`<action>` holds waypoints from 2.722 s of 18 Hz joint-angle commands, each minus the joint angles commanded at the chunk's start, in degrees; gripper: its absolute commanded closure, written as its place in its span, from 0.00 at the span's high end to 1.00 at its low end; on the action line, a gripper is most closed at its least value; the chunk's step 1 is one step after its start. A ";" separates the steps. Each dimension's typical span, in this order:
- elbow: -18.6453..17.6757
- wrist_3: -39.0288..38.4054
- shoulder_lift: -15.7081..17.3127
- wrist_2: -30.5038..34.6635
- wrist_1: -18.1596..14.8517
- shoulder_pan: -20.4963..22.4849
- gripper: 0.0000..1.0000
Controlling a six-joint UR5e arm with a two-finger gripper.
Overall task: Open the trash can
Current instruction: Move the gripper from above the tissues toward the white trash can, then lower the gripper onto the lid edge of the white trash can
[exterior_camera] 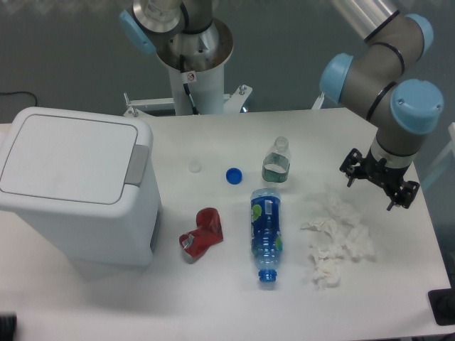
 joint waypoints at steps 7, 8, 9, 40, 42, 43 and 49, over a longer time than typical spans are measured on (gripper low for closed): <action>0.09 -0.70 0.00 -3.06 0.00 -0.09 1.00; -0.17 -0.70 -0.09 -4.29 0.00 0.00 1.00; -1.13 -0.79 0.00 -5.35 0.09 0.09 1.00; -3.78 -50.51 19.68 -18.80 1.23 -20.92 0.00; -4.04 -55.17 20.04 -20.99 1.14 -21.44 0.00; -4.04 -57.55 20.91 -21.79 1.14 -22.14 0.00; -5.36 -61.87 23.29 -23.82 0.88 -24.08 0.00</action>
